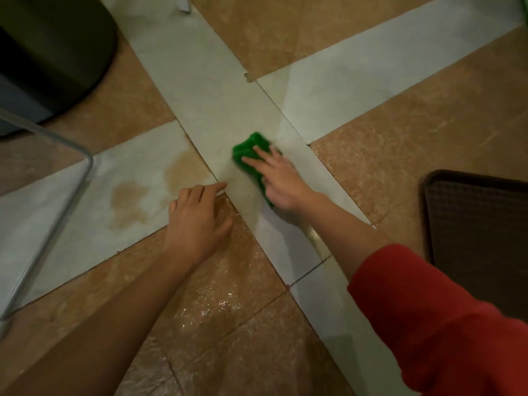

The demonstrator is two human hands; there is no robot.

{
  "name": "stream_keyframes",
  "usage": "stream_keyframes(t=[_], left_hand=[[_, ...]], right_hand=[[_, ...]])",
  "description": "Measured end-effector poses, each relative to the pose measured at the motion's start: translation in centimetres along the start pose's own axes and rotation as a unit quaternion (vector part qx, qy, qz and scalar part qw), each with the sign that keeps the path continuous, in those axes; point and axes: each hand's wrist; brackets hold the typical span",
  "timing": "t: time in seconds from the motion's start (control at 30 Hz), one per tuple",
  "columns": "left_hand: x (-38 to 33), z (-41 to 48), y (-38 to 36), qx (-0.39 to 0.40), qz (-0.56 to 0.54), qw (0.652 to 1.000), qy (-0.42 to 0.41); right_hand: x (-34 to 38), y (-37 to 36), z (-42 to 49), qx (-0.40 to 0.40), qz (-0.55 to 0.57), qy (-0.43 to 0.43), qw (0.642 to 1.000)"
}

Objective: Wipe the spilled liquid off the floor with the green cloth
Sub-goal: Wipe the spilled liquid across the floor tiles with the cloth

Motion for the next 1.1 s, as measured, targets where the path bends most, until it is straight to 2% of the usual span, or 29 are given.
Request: stream_keyframes(t=[0.07, 0.13, 0.3, 0.37, 0.5, 0.63, 0.7, 0.83, 0.9, 1.0, 1.1], left_hand=[[0.5, -0.2, 0.4, -0.001, 0.001, 1.0, -0.004], [0.8, 0.0, 0.5, -0.003, 0.003, 1.0, 0.004], [0.4, 1.4, 0.3, -0.016, -0.023, 0.999, 0.025], [0.3, 1.5, 0.2, -0.017, -0.027, 0.999, 0.022], [0.8, 1.3, 0.1, -0.023, -0.032, 0.999, 0.021], [1.3, 0.9, 0.2, -0.022, -0.025, 0.999, 0.017], [1.4, 1.0, 0.2, -0.019, -0.02, 1.0, 0.015], [0.9, 1.7, 0.1, -0.008, -0.023, 0.999, 0.028], [0.6, 1.7, 0.1, -0.002, -0.025, 0.999, 0.025], [0.6, 1.5, -0.2, 0.0, -0.032, 0.999, 0.02], [0.9, 1.4, -0.2, 0.006, -0.025, 0.999, 0.022]], right_hand=[[0.3, 0.0, 1.8, -0.023, 0.009, -0.061, 0.998], [1.3, -0.4, 2.2, -0.035, 0.018, -0.078, 0.996], [0.8, -1.0, -0.7, -0.017, 0.029, 0.045, 0.998], [-0.5, -0.7, -1.3, -0.031, 0.036, 0.048, 0.998], [-2.2, 0.1, 0.0, -0.083, 0.016, -0.076, 0.994], [-1.3, 0.8, 3.4, -0.04, -0.005, -0.133, 0.99], [-0.1, 0.6, 3.8, -0.03, -0.002, -0.114, 0.993], [1.0, -0.7, 1.1, 0.004, 0.001, 0.017, 1.0], [-0.3, -0.2, 0.2, 0.018, 0.012, 0.042, 0.999], [-1.7, 0.6, 1.6, 0.012, 0.001, -0.028, 1.0], [-0.1, 0.3, 3.1, -0.021, 0.01, -0.11, 0.994]])
Point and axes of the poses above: each hand's wrist, its own z-axis towards the middle knuckle, its own y-axis out of the back of the hand, x = y × z, and after that the axes turned 6 degrees about -x, right-handed
